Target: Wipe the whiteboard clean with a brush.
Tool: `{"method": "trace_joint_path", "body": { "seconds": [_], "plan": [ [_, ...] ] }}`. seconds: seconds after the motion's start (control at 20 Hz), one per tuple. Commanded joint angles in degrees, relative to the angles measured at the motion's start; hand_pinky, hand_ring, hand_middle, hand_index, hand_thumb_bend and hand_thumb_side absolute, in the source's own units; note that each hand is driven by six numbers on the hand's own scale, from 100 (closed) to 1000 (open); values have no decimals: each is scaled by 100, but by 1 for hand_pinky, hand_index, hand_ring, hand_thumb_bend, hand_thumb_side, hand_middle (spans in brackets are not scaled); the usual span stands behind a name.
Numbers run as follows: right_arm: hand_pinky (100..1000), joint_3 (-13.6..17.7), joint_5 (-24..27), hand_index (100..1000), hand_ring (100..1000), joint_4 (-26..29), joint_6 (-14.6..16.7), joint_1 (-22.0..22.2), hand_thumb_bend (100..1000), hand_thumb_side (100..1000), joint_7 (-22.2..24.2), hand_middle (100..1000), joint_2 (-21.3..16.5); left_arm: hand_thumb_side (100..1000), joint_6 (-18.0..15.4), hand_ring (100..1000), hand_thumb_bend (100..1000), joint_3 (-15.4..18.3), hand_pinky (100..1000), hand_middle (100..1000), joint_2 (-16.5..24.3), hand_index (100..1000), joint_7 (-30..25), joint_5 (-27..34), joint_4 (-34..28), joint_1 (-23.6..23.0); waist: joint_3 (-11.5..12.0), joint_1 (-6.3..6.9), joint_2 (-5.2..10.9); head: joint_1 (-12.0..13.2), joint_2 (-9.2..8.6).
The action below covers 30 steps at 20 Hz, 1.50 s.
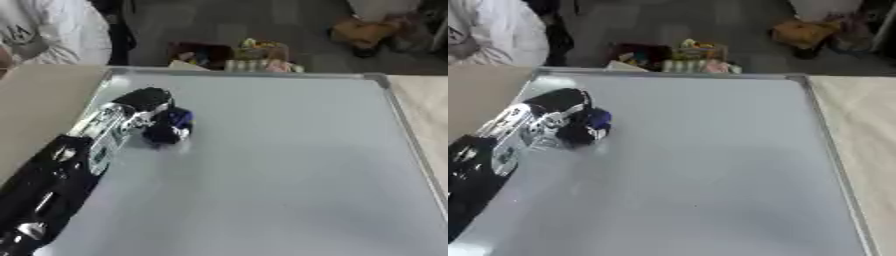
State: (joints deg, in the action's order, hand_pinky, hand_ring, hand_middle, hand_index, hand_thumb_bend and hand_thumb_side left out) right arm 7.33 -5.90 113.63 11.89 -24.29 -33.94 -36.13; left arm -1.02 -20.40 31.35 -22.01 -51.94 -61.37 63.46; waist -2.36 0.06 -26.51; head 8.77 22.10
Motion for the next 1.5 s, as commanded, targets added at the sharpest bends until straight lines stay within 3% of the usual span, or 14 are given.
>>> {"method": "trace_joint_path", "body": {
  "seconds": [0.05,0.45,1.0,1.5],
  "plan": [
    [835,37,54,866,794,96,-16,-73,100,1000,-1,781,-142,687,27,449,103,-181,300,377,230,439,87,202,-385,17,8,-8,208,-32,41],
    [834,24,98,866,794,96,-21,-62,100,1000,20,781,-138,687,47,448,102,-579,294,376,218,440,143,421,-1066,-177,60,-18,349,-175,192],
    [833,33,139,865,793,96,-47,6,100,1000,20,781,-130,671,242,445,100,-841,284,373,108,439,514,309,-1948,-567,243,-18,583,-368,388],
    [832,39,157,865,792,96,-58,42,100,1000,12,780,-155,666,424,443,100,-926,277,372,-26,440,629,173,-2332,-856,567,-19,738,-865,593]
  ]
}}
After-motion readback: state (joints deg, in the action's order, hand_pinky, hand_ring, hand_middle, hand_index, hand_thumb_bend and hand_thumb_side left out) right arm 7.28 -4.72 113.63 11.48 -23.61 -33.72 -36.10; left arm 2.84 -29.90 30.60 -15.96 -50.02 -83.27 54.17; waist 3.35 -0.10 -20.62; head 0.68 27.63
